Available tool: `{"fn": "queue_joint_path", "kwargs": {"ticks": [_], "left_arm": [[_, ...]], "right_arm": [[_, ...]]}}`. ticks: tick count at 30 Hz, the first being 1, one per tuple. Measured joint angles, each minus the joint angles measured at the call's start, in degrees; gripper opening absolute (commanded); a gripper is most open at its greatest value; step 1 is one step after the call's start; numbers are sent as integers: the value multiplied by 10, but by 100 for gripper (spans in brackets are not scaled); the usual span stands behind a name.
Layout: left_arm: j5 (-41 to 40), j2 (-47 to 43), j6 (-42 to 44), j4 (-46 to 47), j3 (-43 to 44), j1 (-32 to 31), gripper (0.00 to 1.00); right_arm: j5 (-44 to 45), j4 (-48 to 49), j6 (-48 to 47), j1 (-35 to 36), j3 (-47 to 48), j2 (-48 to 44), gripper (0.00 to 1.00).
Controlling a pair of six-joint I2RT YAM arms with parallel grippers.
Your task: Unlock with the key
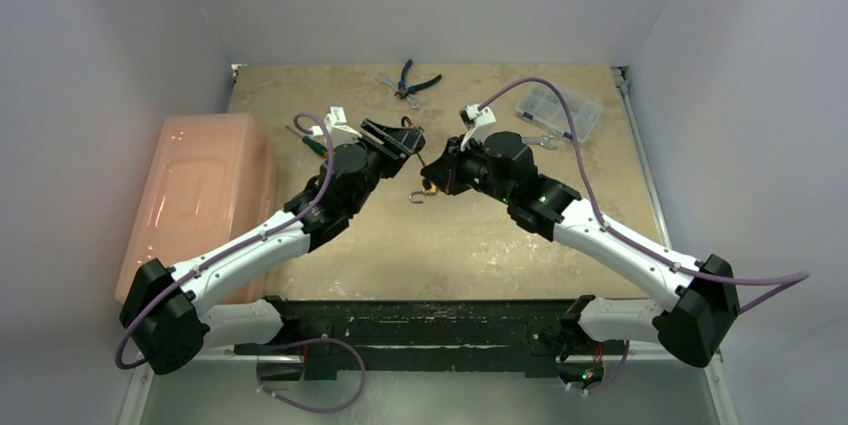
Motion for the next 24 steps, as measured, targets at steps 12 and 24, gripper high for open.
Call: {"fn": "queue_joint_path", "kwargs": {"ticks": [12, 24], "left_arm": [[5, 0, 0, 0, 0, 0, 0], [13, 7, 1, 5, 0, 3, 0]], "right_arm": [[3, 0, -2, -4, 2, 0, 0], [5, 0, -3, -6, 2, 0, 0]]}}
